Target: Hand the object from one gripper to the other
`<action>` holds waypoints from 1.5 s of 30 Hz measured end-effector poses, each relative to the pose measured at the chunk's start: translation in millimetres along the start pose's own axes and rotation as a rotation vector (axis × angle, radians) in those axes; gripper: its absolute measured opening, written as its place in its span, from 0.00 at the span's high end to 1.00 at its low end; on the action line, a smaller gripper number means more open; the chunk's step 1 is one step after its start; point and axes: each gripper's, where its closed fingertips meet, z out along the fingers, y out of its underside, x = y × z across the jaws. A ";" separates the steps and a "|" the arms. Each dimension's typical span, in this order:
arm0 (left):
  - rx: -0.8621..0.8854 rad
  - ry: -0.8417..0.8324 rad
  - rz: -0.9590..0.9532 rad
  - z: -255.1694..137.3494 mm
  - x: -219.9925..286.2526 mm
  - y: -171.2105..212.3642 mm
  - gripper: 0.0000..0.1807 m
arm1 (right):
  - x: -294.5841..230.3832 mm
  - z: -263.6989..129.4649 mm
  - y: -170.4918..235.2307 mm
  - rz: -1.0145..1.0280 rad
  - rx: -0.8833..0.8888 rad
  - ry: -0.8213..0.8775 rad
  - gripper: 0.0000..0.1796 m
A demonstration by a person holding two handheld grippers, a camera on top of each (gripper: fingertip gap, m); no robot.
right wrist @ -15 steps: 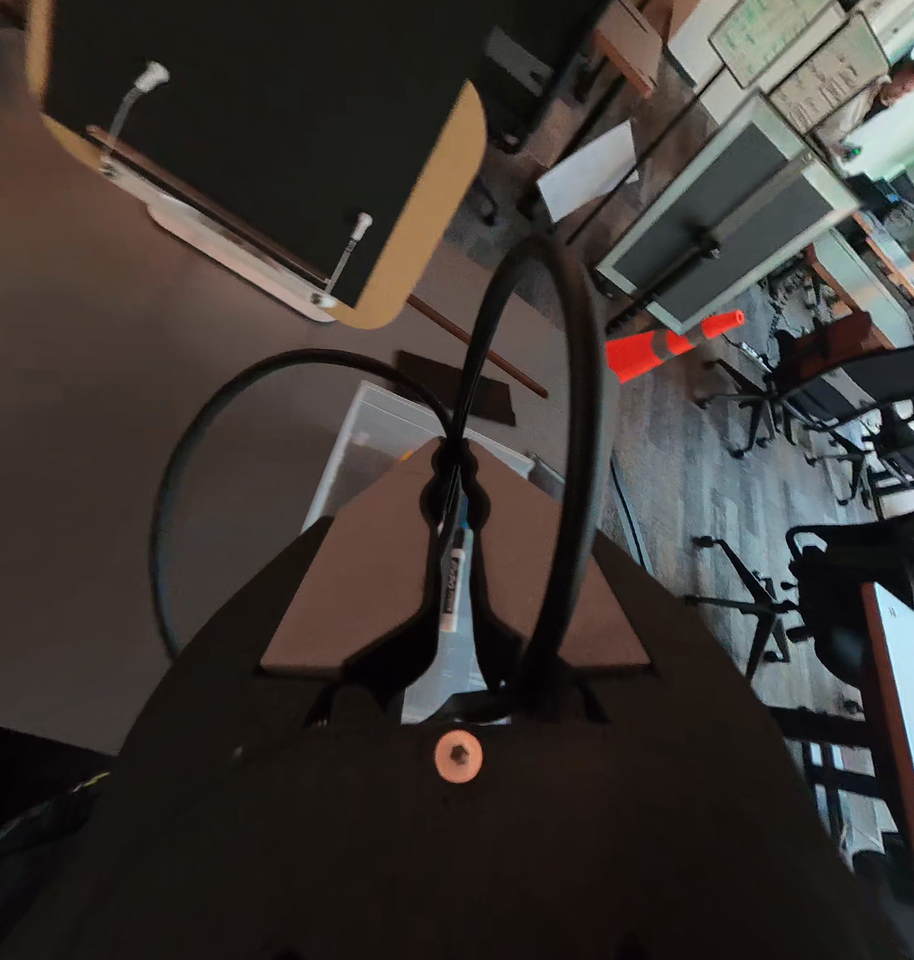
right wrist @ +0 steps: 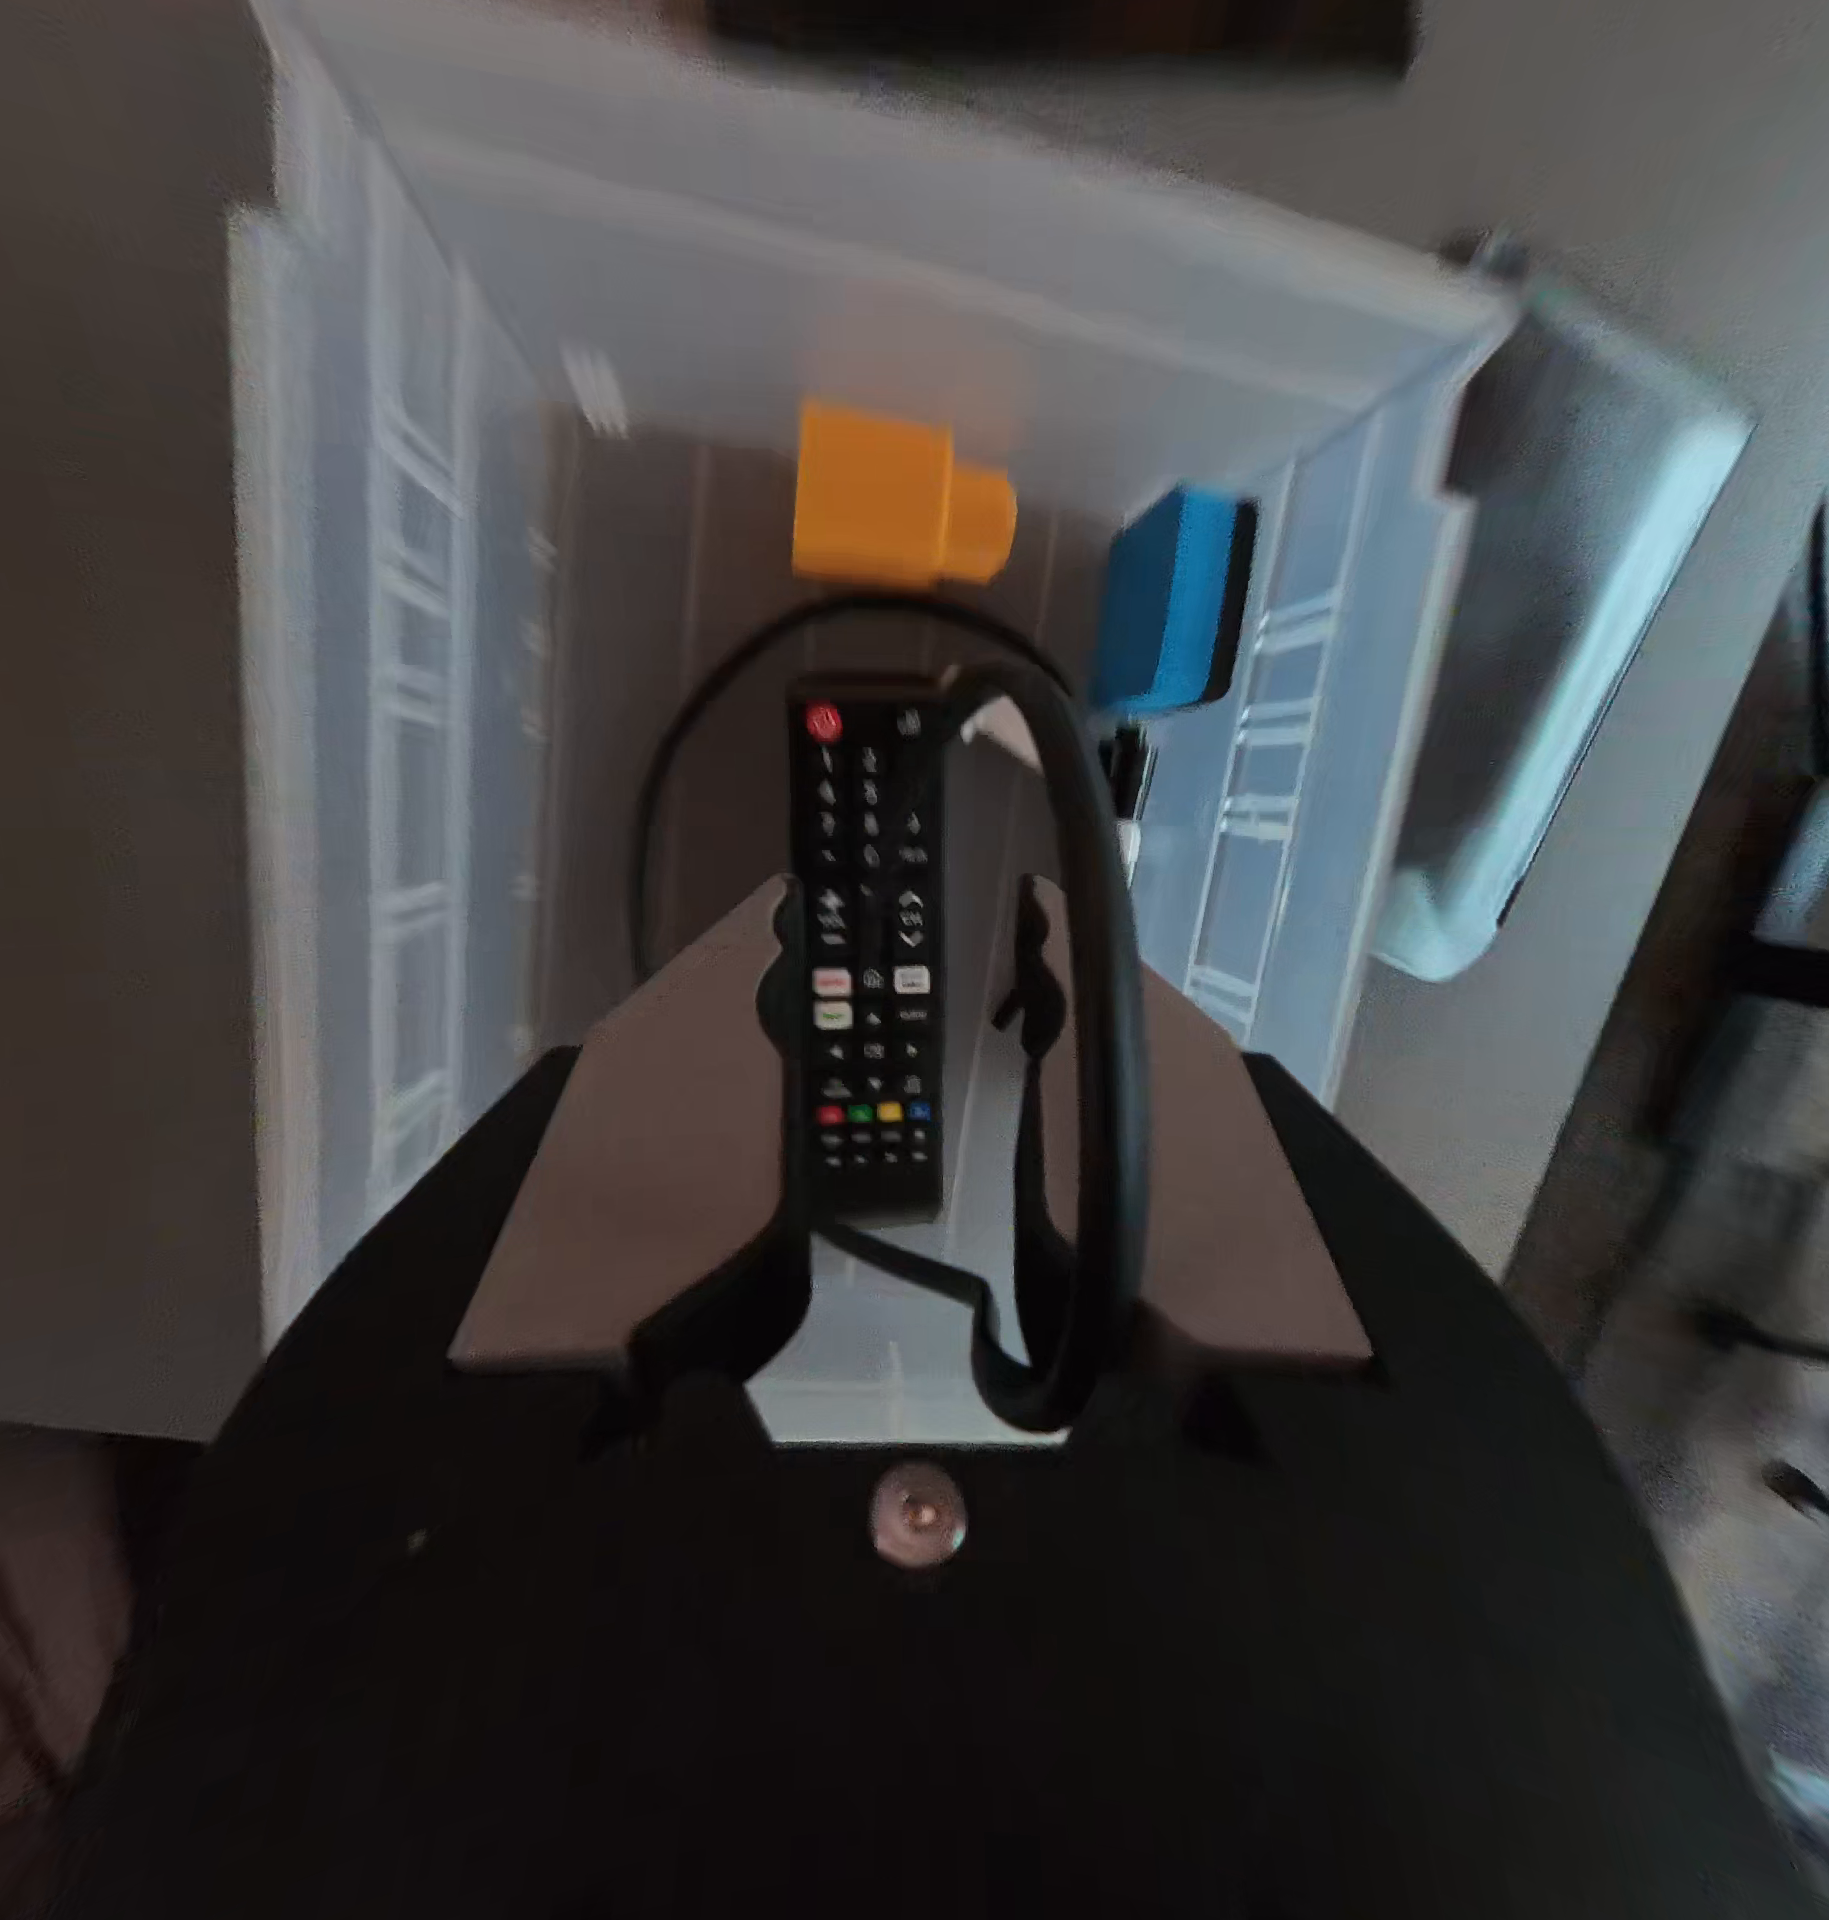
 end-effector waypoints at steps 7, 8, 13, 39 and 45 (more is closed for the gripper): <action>0.199 -0.288 0.156 -122.5 -6.0 -62.3 0.93 | -36.3 -111.5 -53.2 0.074 0.574 -0.254 0.65; 0.224 -0.338 0.163 -142.5 -8.1 -65.1 0.94 | -35.9 -106.3 -48.4 0.068 0.567 -0.283 0.66; 0.324 -0.415 0.111 -207.1 -7.1 -73.5 1.00 | -52.5 -52.1 3.9 0.106 0.120 -0.535 0.65; 0.245 -0.333 0.159 -150.7 -0.5 -66.8 0.97 | -62.7 -3.0 -17.7 -0.771 0.425 0.249 0.55; 0.243 -0.228 0.105 -112.2 6.6 -64.3 0.96 | -83.2 -31.2 -19.0 -0.827 0.641 0.163 0.56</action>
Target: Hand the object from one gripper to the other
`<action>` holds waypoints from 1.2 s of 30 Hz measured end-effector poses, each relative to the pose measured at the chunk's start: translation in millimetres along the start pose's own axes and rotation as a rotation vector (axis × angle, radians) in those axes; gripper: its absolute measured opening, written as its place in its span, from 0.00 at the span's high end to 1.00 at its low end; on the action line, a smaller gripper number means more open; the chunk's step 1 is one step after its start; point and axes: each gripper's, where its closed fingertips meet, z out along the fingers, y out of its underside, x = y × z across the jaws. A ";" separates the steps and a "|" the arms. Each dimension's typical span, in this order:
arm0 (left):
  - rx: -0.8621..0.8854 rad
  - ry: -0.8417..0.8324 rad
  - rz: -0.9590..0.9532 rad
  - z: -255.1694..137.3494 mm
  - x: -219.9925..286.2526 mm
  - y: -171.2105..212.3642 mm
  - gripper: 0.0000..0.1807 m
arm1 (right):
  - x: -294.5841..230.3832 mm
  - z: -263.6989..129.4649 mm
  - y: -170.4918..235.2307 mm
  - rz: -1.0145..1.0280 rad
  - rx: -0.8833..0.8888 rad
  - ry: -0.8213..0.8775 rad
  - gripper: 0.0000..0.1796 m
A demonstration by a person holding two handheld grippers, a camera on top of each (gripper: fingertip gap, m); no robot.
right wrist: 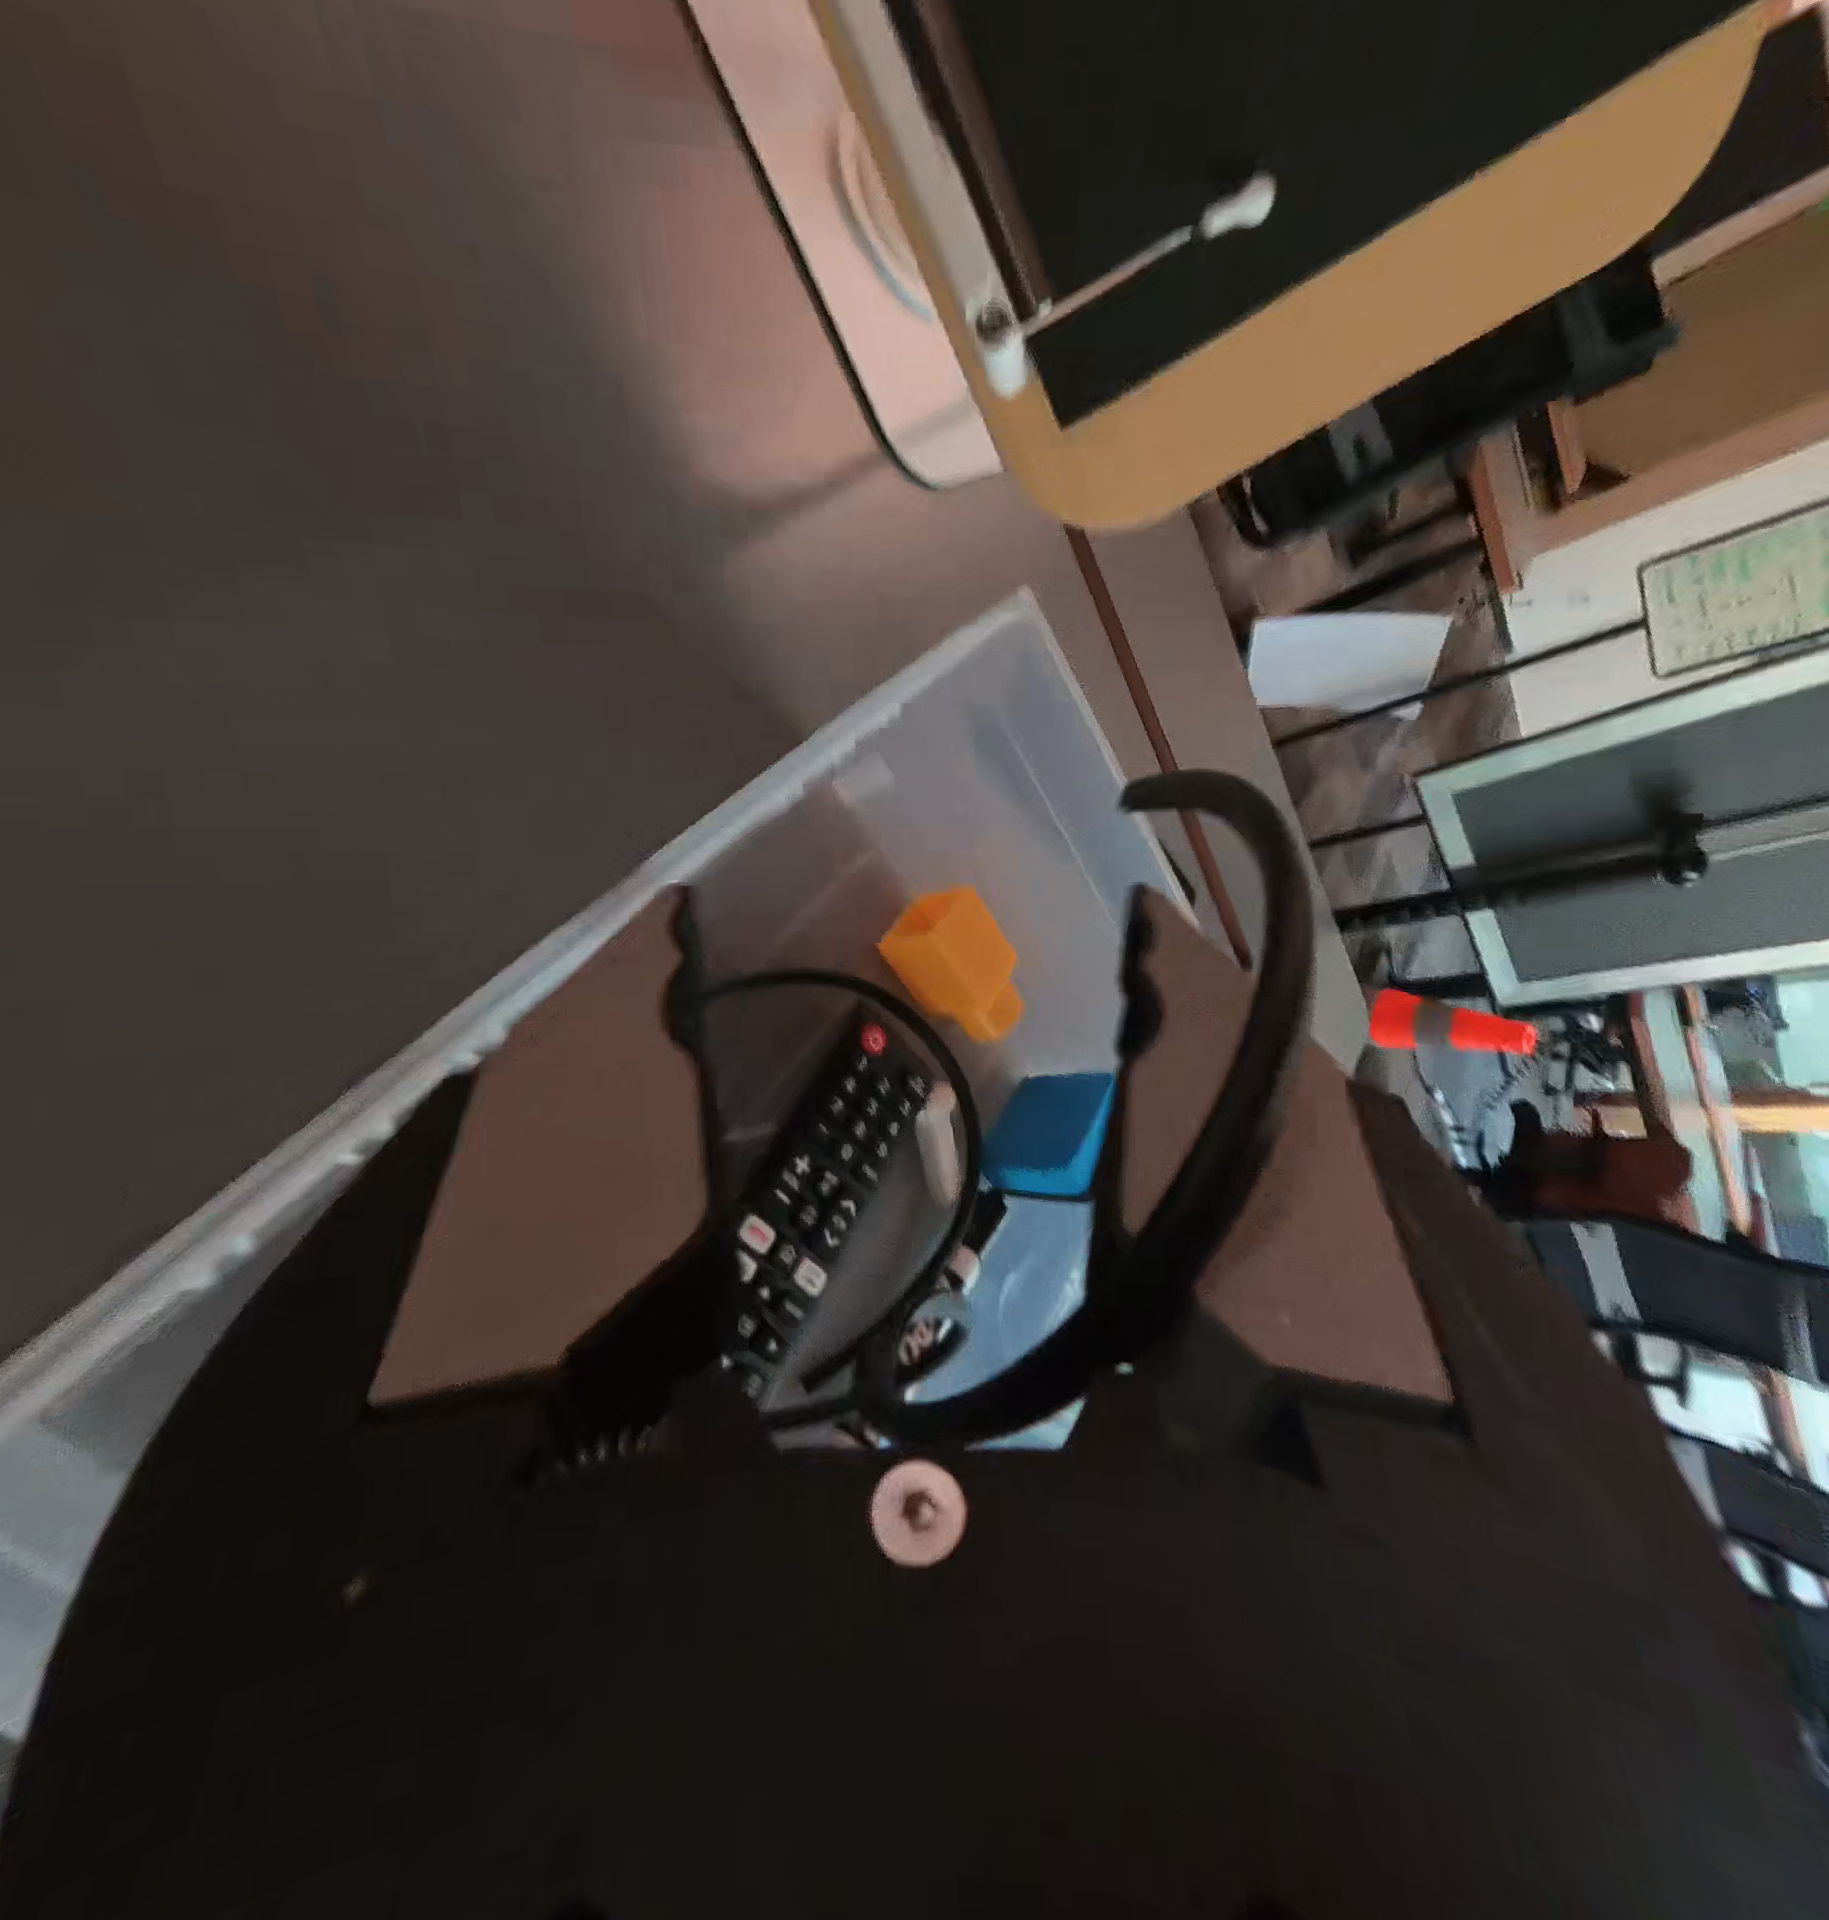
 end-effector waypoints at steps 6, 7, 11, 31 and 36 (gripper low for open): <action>-0.263 0.054 0.064 93.8 26.2 85.3 0.87 | -16.3 -7.5 -8.4 0.015 0.046 -0.080 0.55; -0.311 0.055 0.101 105.1 29.8 101.1 0.87 | -15.7 -8.1 -3.7 -0.056 0.018 -0.054 0.57; -0.420 0.115 0.135 131.1 47.5 141.1 0.86 | 46.3 -27.9 9.4 -0.287 -0.218 0.185 0.67; -0.502 0.217 0.076 124.7 61.6 164.3 0.86 | 35.4 -17.6 57.3 0.608 -0.356 -0.437 0.54; -0.480 0.204 0.090 119.8 59.7 153.9 0.86 | 46.3 -22.6 30.4 0.691 -0.178 -0.343 0.55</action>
